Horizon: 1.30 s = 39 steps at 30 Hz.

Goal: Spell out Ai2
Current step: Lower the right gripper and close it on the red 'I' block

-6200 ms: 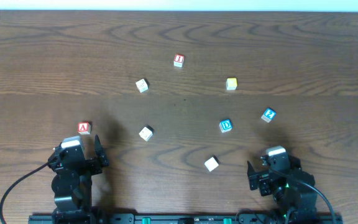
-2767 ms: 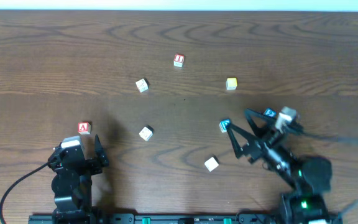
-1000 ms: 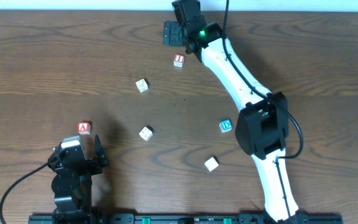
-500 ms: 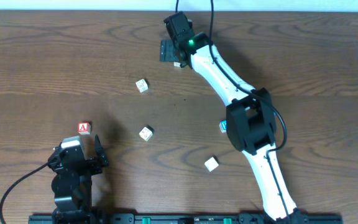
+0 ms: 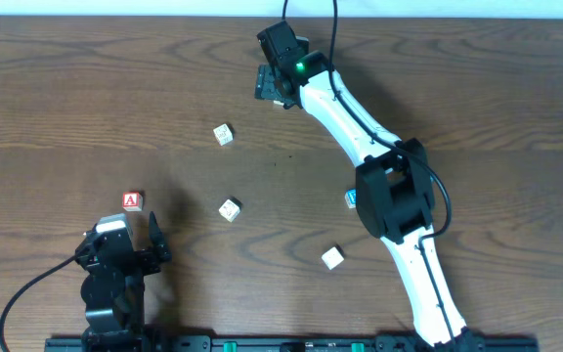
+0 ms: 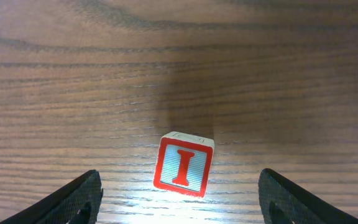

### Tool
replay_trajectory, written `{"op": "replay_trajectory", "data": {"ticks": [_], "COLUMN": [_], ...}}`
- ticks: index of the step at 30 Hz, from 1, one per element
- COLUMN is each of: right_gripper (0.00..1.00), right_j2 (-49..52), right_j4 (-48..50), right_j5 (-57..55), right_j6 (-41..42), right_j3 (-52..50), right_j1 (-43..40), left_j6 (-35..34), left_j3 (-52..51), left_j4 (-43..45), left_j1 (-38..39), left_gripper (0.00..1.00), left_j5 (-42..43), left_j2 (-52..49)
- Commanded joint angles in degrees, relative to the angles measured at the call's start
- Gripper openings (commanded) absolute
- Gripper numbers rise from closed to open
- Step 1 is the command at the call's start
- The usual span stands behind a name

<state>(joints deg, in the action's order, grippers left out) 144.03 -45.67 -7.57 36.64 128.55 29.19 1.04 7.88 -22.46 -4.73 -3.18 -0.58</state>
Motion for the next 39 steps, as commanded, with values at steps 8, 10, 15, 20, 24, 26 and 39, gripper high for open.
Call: {"op": "replay_trajectory", "data": {"ticks": [8,10,15,20,24,26,39], "right_gripper": [0.77,0.76,0.76,0.73,0.72,0.66,0.55], "right_j2": [1.9,2.3,3.2,3.3,3.3,3.3,3.3], "right_j4": [0.2,0.2,-0.1,0.0,-0.1,0.0,0.8], "right_j5": [-0.1,0.2,0.6,0.3,0.3,0.2,-0.4], "right_j6": [4.1,4.2,4.6,4.7,4.7,4.7,4.2], "right_j3": [-0.4,-0.4,-0.4,-0.4,-0.4,-0.4,-0.4], "right_j1": [0.9,0.9,0.9,0.9,0.8,0.8,0.7], "left_j6": [-0.8,-0.8,-0.8,-0.8,-0.8,-0.8,-0.8], "left_j3": [-1.2,-1.2,-1.2,-1.2,-1.2,-1.2,-1.2], "left_j4": [-0.2,-0.2,-0.2,-0.2,-0.2,-0.2,-0.2], "left_j1": [-0.1,-0.1,-0.1,-0.1,-0.1,-0.1,-0.1], "left_gripper": [0.95,0.95,0.95,0.95,0.95,0.95,0.95], "left_j5": [-0.2,-0.2,-0.2,-0.2,-0.2,-0.2,-0.2], "left_j2": [0.3,0.3,0.3,0.3,0.3,0.3,0.3]}}
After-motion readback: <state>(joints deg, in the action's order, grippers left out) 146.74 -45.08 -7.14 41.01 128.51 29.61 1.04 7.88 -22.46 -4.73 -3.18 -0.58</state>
